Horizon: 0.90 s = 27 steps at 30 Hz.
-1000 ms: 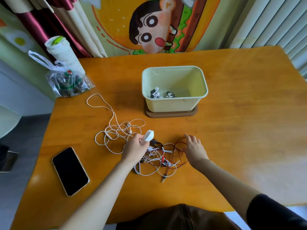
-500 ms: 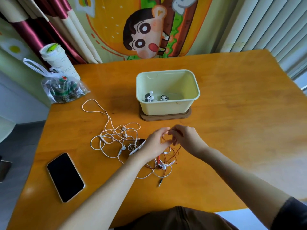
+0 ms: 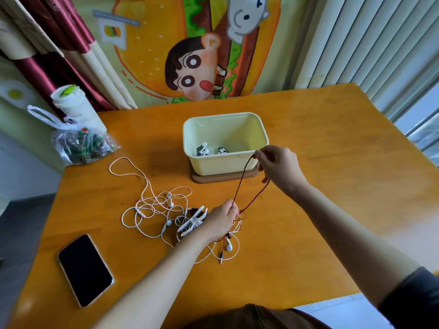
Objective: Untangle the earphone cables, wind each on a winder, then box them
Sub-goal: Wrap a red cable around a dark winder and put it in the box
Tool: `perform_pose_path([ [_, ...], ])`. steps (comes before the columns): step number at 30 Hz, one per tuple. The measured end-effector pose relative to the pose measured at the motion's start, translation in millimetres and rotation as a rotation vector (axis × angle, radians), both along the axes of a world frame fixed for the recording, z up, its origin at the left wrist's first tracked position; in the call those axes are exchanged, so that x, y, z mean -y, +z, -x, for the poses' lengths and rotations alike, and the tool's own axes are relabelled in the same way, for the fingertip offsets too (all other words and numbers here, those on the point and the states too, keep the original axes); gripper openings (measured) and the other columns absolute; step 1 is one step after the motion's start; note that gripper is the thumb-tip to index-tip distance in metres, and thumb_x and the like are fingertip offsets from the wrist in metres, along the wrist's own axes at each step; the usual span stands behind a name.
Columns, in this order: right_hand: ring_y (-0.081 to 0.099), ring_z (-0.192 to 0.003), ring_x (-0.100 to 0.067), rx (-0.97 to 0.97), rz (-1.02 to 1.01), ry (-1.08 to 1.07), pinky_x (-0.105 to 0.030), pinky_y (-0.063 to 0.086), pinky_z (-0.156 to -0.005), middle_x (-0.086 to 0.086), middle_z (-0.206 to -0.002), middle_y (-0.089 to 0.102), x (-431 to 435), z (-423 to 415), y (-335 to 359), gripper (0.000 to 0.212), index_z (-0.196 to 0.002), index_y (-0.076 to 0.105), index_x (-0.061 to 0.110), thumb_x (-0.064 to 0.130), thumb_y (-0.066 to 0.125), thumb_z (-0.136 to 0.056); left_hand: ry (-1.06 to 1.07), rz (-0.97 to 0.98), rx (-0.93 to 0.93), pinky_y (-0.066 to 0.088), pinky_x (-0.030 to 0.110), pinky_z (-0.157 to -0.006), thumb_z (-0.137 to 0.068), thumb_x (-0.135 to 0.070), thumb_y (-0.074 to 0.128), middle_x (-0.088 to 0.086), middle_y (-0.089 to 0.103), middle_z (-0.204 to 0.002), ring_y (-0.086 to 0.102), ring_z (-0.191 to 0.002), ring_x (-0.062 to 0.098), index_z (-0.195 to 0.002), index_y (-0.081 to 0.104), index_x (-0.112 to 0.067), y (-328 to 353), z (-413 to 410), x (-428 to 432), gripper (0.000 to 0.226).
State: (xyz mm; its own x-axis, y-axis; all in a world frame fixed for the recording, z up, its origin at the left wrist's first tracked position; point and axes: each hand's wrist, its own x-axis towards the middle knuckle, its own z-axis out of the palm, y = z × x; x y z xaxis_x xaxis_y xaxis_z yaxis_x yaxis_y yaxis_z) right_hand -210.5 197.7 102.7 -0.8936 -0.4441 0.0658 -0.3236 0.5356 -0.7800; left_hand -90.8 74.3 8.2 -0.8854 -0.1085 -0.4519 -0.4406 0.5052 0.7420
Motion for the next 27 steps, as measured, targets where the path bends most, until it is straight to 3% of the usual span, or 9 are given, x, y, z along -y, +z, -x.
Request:
perform_pose_path([
  [1,0.057,-0.039,-0.006,-0.005,0.005,-0.021,-0.015,0.044,-0.039,-0.002,-0.065,0.063,-2.6,1.2,0.8,0.021,-0.087,0.064,0.008,0.021,0.051,-0.096,-0.034,0.000,0.033,0.037,0.020,-0.051,-0.102,-0.026,0.031,0.006,0.067,-0.105,0.045,-0.054,0.010,-0.092,0.045,-0.019,-0.8,0.5,-5.2,0.019],
  [4,0.053,-0.036,-0.003,0.007,-0.005,-0.118,-0.011,0.039,-0.038,0.003,-0.060,0.060,-15.3,12.5,-0.3,0.021,-0.085,0.065,0.010,0.020,0.050,-0.096,-0.070,-0.043,0.097,0.047,0.028,-0.077,-0.101,-0.027,0.039,0.001,0.069,-0.097,0.061,-0.085,0.016,-0.112,0.040,-0.016,-4.6,-4.6,-10.7,0.016],
  [6,0.056,-0.042,-0.006,0.052,-0.039,-0.202,-0.015,0.046,-0.042,0.001,-0.064,0.062,-26.8,20.3,-4.8,0.024,-0.088,0.066,0.008,0.022,0.049,-0.096,-0.051,-0.030,0.092,0.046,0.028,-0.081,-0.102,-0.025,0.037,0.001,0.066,-0.090,0.060,-0.089,0.014,-0.121,0.040,-0.016,-4.7,-9.7,-4.7,0.021],
  [8,0.065,-0.071,-0.020,0.026,-0.214,-0.235,-0.030,0.056,-0.066,-0.009,-0.085,0.068,-37.2,23.6,-15.9,0.027,-0.100,0.066,0.002,0.021,0.047,-0.097,-0.032,0.032,0.042,0.047,0.032,-0.078,-0.104,-0.022,0.032,0.001,0.063,-0.081,0.059,-0.078,0.010,-0.109,0.054,-0.014,0.5,-10.6,4.4,0.024],
  [10,0.054,-0.110,-0.034,-0.068,-0.444,-0.160,-0.042,0.045,-0.096,-0.016,-0.124,0.058,-42.5,14.2,-25.9,0.033,-0.126,0.056,0.005,0.017,0.050,-0.095,-0.028,0.115,-0.036,0.045,0.035,-0.075,-0.104,-0.022,0.032,0.000,0.064,-0.075,0.054,-0.064,0.007,-0.096,0.061,-0.013,10.2,-7.2,10.2,0.032],
  [12,0.043,-0.124,-0.033,-0.112,-0.405,0.042,-0.040,0.035,-0.104,-0.013,-0.136,0.049,-36.3,-4.6,-30.5,0.043,-0.135,0.048,0.009,0.013,0.055,-0.092,-0.025,0.166,-0.127,0.038,0.034,-0.071,-0.103,-0.023,0.034,-0.002,0.063,-0.072,0.049,-0.056,0.006,-0.094,0.065,-0.015,23.1,-0.3,11.9,0.033],
  [16,0.064,-0.084,-0.018,-0.012,-0.160,0.317,-0.029,0.049,-0.079,-0.001,-0.097,0.069,-10.4,-47.3,-28.7,0.022,-0.114,0.061,0.014,0.013,0.054,-0.093,0.003,0.156,-0.358,0.044,0.035,-0.064,-0.101,-0.019,0.040,0.000,0.057,-0.062,0.056,-0.061,0.023,-0.077,0.059,-0.015,52.6,13.3,7.8,0.030],
  [19,0.053,-0.050,-0.011,0.030,-0.084,0.236,-0.026,0.045,-0.059,0.007,-0.064,0.057,-5.8,-45.8,-23.6,0.015,-0.093,0.060,0.010,0.013,0.046,-0.098,0.016,0.123,-0.466,0.035,0.026,-0.057,-0.101,-0.018,0.043,-0.003,0.050,-0.059,0.045,-0.054,0.011,-0.078,0.057,-0.010,68.4,18.1,6.3,0.028],
  [27,0.044,-0.045,-0.003,0.005,0.017,-0.041,-0.014,0.034,-0.046,0.004,-0.057,0.052,-35.0,-10.7,1.0,0.032,-0.081,0.062,0.012,0.017,0.037,-0.101,0.046,0.013,-0.174,0.039,0.022,-0.062,-0.101,-0.016,0.041,0.000,0.051,-0.069,0.048,-0.065,0.013,-0.082,0.058,-0.013,39.0,-2.5,25.4,0.025],
])
